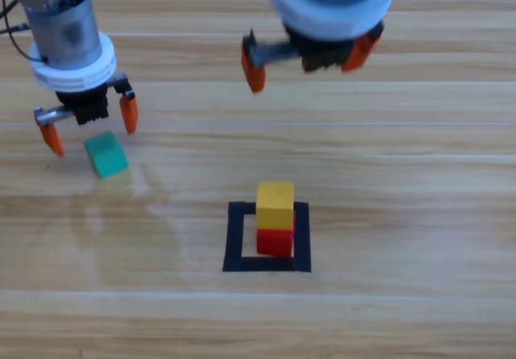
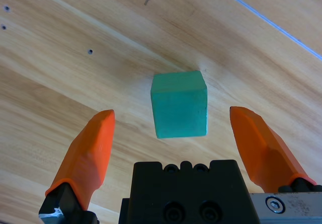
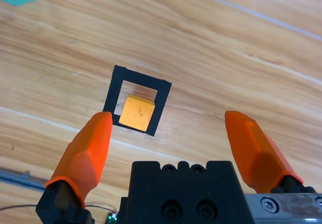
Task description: Stack the blocks in the rectangular block: red at the bottom, yellow in the middle, green on top
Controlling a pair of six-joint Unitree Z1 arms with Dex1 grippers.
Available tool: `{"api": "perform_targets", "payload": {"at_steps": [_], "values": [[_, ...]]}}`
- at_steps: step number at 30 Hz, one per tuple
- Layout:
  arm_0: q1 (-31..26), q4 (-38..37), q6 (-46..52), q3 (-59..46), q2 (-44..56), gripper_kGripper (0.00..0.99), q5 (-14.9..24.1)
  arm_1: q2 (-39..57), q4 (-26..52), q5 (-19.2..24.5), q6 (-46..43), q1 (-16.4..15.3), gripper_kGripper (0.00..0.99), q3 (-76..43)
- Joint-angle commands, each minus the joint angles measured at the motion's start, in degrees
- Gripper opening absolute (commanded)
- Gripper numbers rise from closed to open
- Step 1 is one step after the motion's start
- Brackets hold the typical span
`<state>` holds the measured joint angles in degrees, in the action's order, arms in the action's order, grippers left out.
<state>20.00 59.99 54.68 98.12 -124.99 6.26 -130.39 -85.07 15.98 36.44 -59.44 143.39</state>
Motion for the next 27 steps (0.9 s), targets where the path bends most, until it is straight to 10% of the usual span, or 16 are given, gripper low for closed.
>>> {"api": "perform_targets", "payload": {"at_steps": [1, 5, 18, 27], "values": [[-1.11, -2.24, -0.28, -2.50, -3.50, 0.974, -1.17, 11.47, 11.77, 1.25, -6.82, 0.29, 0.989, -18.41], [-1.11, -3.65, -0.28, -3.64, -4.12, 0.973, -1.52, 35.82, 52.02, -8.86, -17.72, 4.25, 0.977, -61.91], [-1.19, -9.62, -2.12, -7.33, -5.96, 0.804, -3.71, 59.90, 61.69, -18.00, -38.90, 7.24, 0.986, -89.25], [-1.54, -9.80, -4.32, -7.16, -4.38, 0.362, -3.19, 56.39, 61.60, -20.46, -41.28, 7.24, 0.986, -88.90]]}}
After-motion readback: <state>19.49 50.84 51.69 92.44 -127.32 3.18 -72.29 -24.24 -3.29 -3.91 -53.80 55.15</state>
